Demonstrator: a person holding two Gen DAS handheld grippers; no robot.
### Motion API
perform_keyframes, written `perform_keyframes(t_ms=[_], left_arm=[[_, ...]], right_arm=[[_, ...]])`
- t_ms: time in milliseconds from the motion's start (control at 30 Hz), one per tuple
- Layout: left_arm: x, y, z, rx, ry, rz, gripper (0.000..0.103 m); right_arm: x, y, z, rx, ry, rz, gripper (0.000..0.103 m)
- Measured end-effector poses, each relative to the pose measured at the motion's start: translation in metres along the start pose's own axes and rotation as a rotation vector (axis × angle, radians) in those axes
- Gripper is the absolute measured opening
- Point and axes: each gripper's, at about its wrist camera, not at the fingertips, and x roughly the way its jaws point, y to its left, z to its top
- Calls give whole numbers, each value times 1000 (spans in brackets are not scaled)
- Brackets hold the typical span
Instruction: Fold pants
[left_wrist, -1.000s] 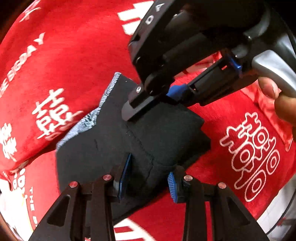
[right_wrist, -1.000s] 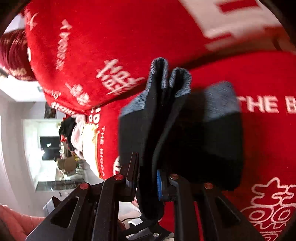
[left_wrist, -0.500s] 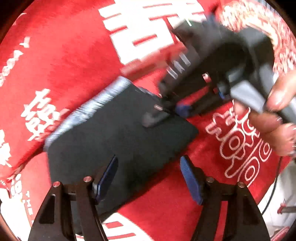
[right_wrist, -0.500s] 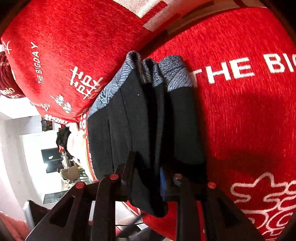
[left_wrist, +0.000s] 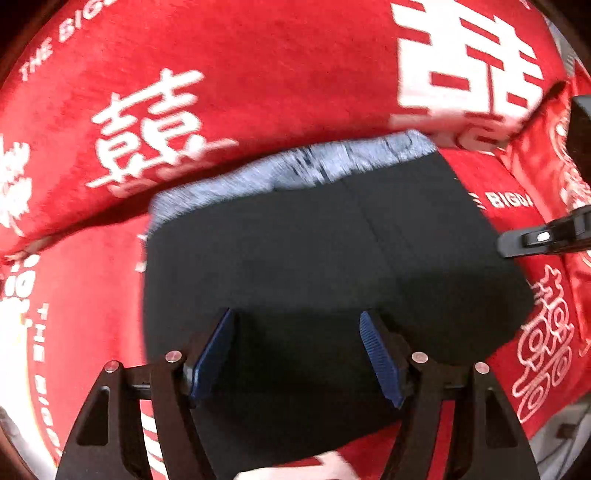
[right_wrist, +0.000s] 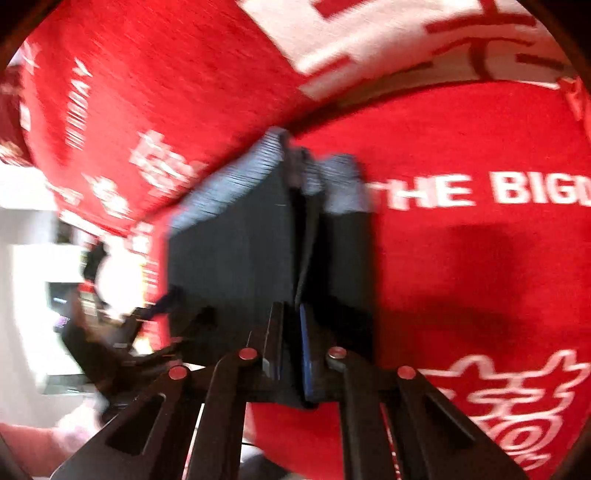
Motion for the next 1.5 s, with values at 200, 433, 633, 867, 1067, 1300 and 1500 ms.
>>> perform_keyframes(t_ms=[200,433,633,867,1067,1300,1500], left_arm=[[2,-6,-1,11,3,-6,80],[-14,12,4,-38,35,-48,80],[-36,44,0,-95,9,64,80],[-13,75,-19,-197,143,19,89],[-12,81,-24,-202,165,-8,93],[-14,89,-25,-173,195,-23,93],[-19,104,-27,-180,225,-44,93]], right_arm=[[1,-13,-17,19,31,-167,9],[-36,-4,-30,66,-78,-96,9],[-32,41,-38,-58,-78,-37,10],[7,33,-51,44,-31,-113,24],[6,36,-62,68,-22,-168,25],[22,76,-63,5,-13,-322,57],[38,95,-68,-34,14,-432,70]])
